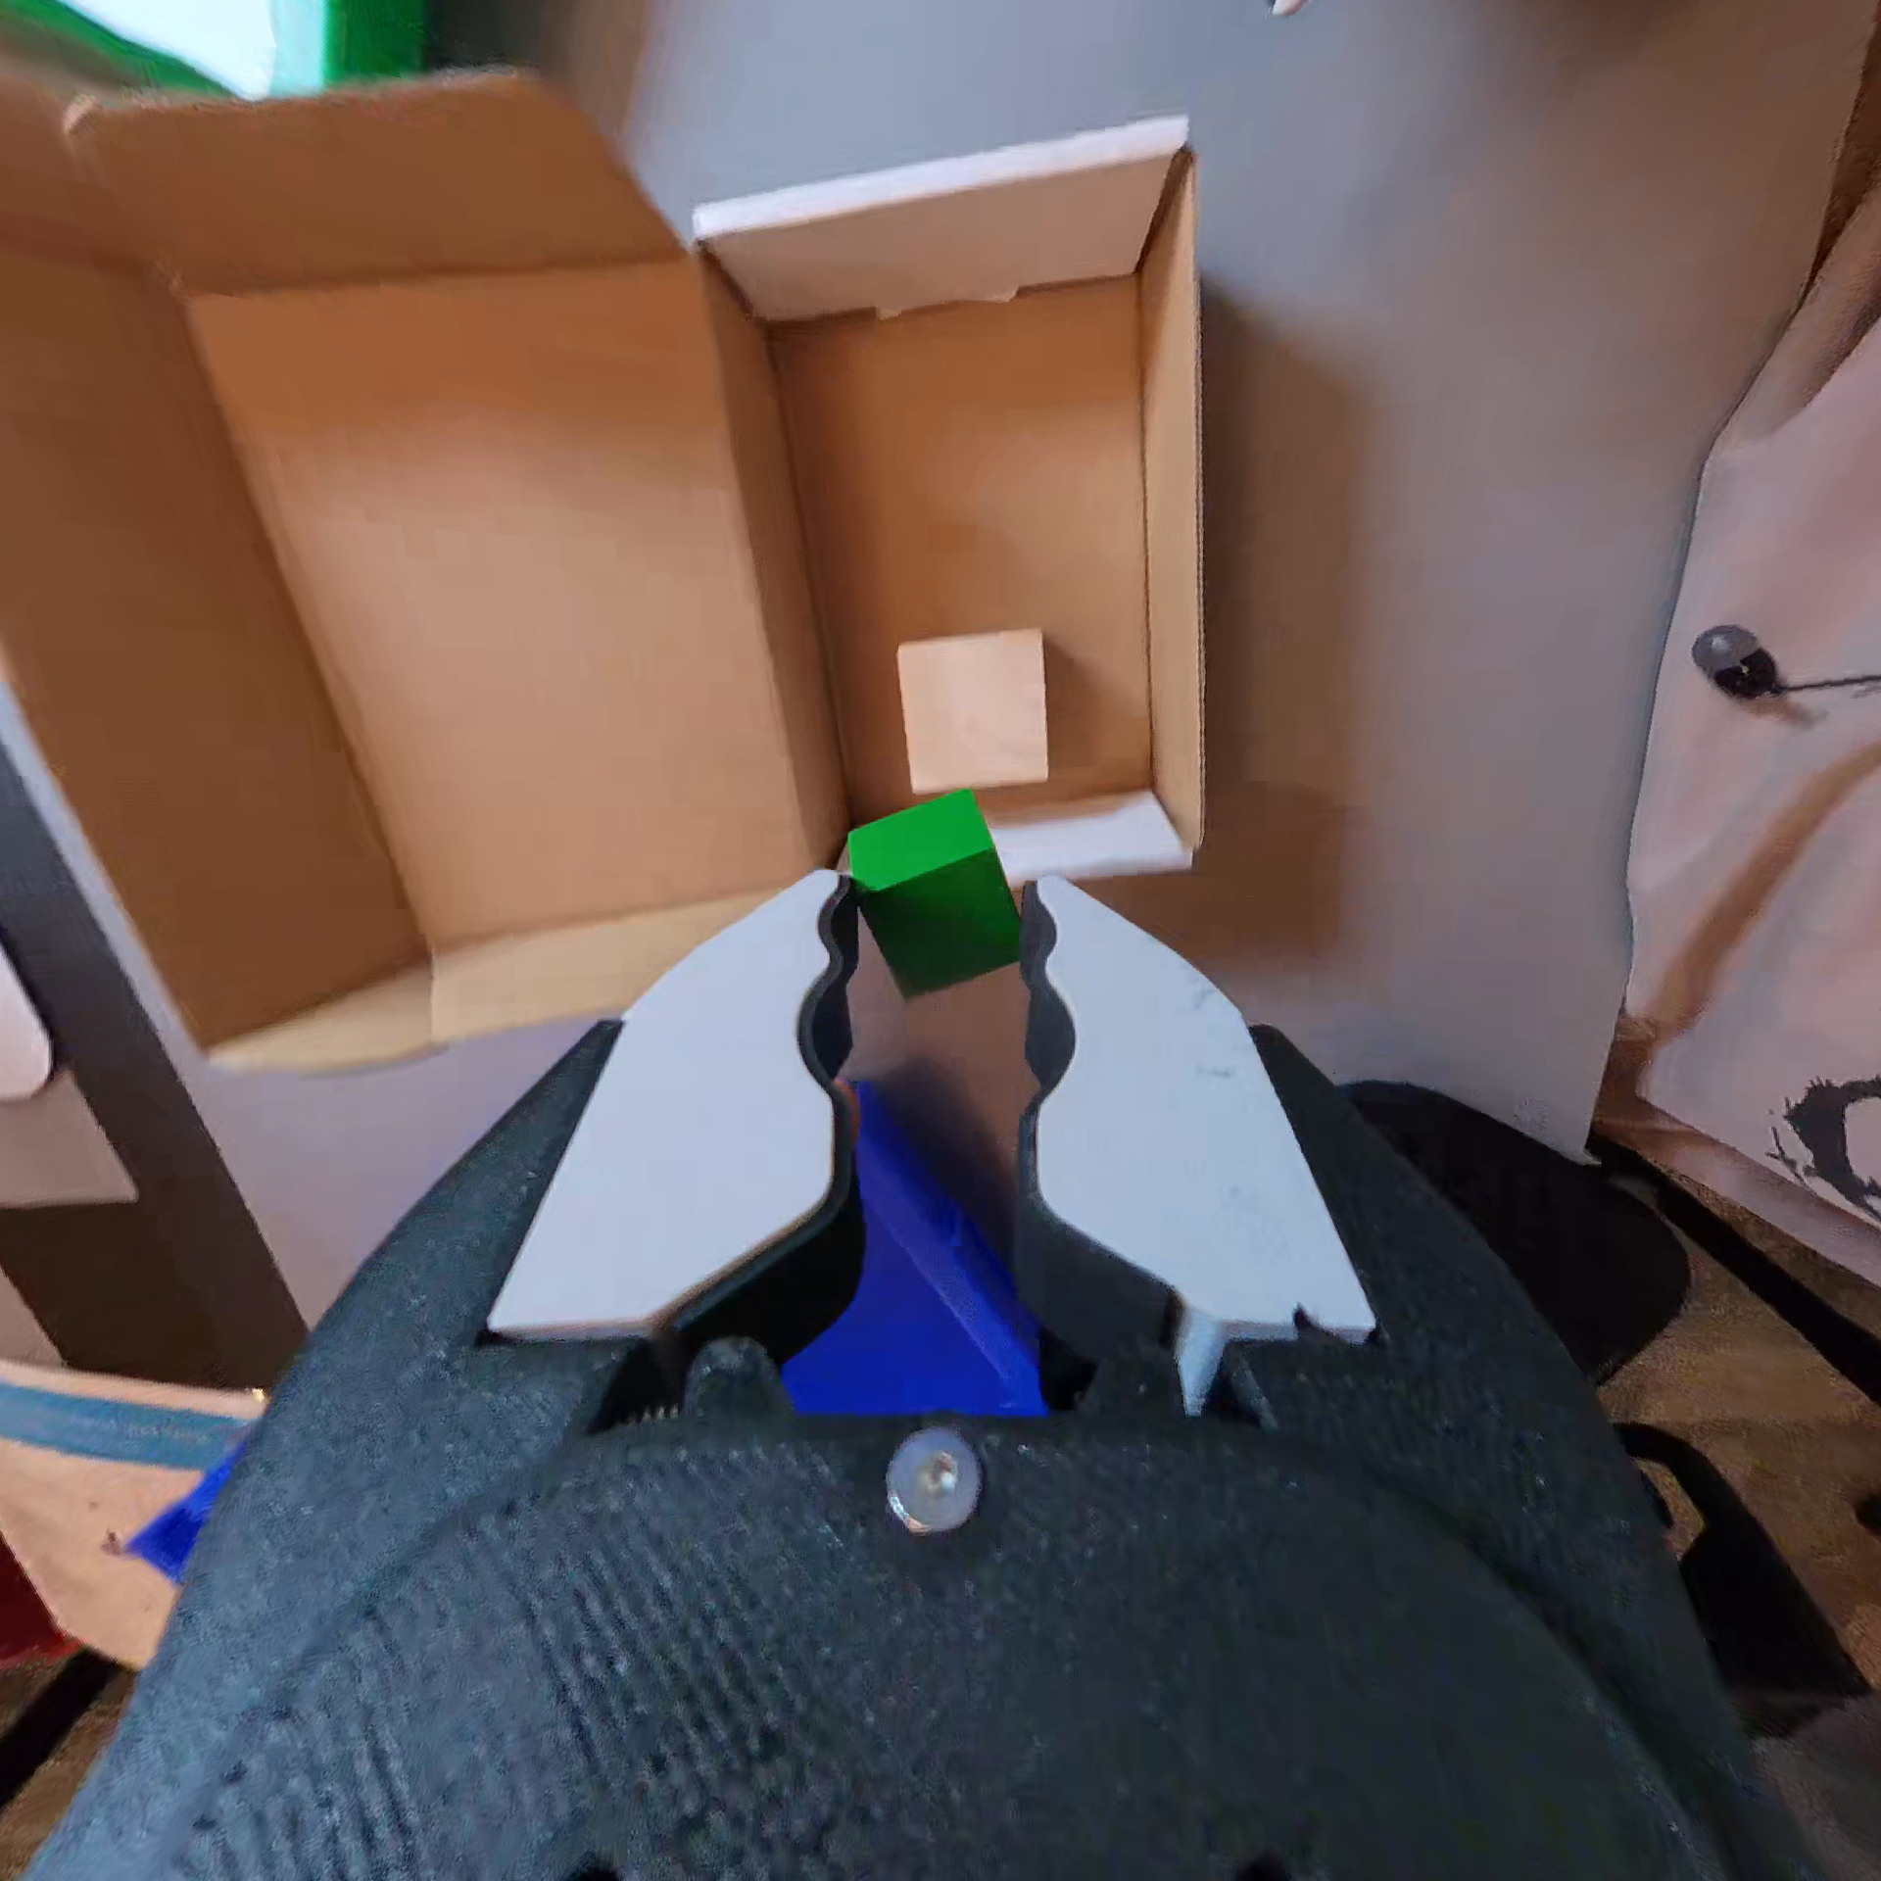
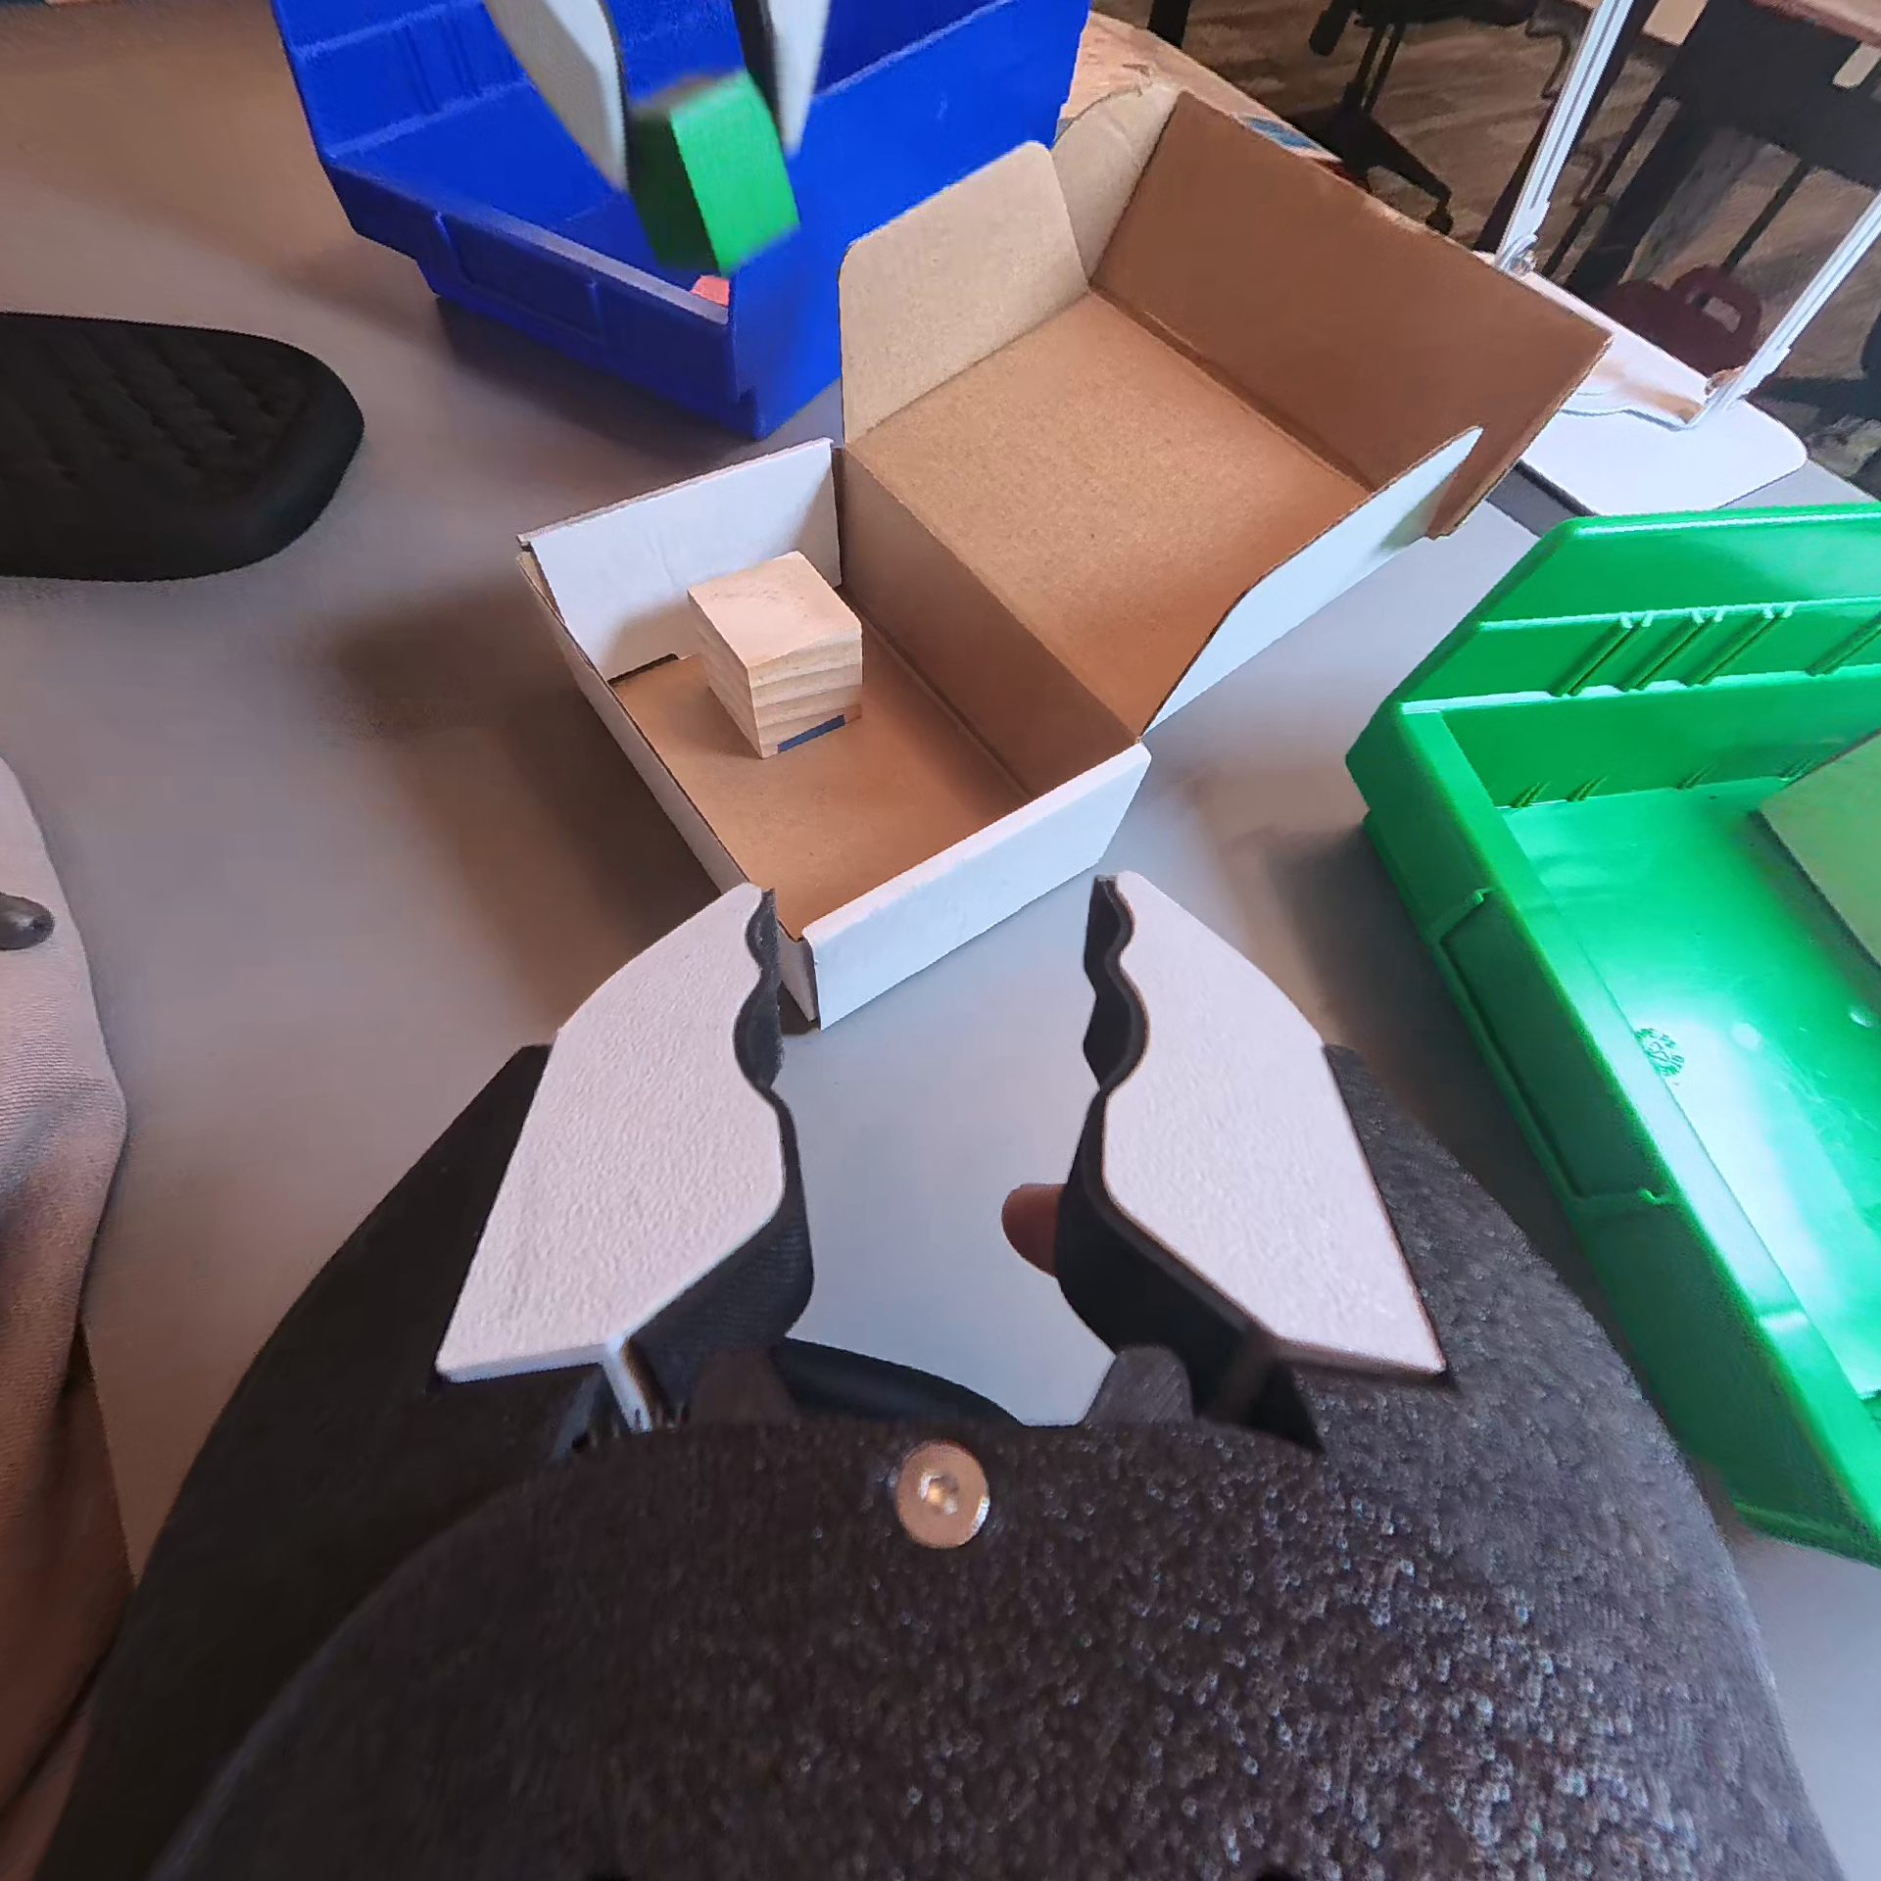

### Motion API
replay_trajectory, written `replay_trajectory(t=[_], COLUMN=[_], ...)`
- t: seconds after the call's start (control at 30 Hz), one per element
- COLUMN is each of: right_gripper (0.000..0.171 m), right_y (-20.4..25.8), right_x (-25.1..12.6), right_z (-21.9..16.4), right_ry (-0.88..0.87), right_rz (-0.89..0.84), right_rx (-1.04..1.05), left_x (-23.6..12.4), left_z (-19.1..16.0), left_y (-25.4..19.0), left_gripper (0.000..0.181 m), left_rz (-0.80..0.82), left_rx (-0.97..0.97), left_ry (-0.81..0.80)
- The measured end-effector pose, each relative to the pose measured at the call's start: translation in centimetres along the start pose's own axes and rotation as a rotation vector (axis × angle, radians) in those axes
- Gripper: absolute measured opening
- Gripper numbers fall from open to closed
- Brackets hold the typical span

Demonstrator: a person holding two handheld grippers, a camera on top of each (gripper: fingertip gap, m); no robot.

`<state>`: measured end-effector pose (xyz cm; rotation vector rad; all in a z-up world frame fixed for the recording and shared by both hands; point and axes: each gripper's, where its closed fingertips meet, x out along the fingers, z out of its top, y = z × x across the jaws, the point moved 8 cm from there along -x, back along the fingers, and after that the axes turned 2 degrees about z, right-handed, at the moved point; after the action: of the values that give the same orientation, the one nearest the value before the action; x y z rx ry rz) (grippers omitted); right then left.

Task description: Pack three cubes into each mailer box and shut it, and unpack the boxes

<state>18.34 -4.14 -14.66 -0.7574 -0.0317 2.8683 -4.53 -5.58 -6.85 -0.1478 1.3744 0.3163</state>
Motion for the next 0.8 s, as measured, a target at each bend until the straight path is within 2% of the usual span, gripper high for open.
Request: replay_trajectory(t=[0.03,0.2,0.43,0.73,0.8], right_gripper=[0.057,0.057,0.057,0.057,0.057], right_y=[0.0,0.1,-0.4,-0.8,-0.8], right_x=[-0.1,-0.3,-0.9,-1.2,-1.2], right_z=[0.1,0.1,-0.2,-0.4,-0.5], right_ry=[-0.006,-0.026,-0.042,-0.053,-0.054], right_rz=[-0.005,-0.014,-0.040,-0.053,-0.052], right_rx=[0.000,0.006,0.017,0.031,0.033], left_x=[0.9,5.2,10.1,12.1,11.8], left_z=[1.0,4.6,5.9,5.7,5.8], left_y=[-0.1,-0.3,0.4,0.1,0.2], left_gripper=[0.031,0.031,0.031,0.031,0.036], left_rz=[-0.022,-0.106,-0.143,-0.106,-0.090], left_rx=[0.017,0.076,0.106,0.143,0.131], left_ry=[0.005,0.047,0.119,0.132,0.099])
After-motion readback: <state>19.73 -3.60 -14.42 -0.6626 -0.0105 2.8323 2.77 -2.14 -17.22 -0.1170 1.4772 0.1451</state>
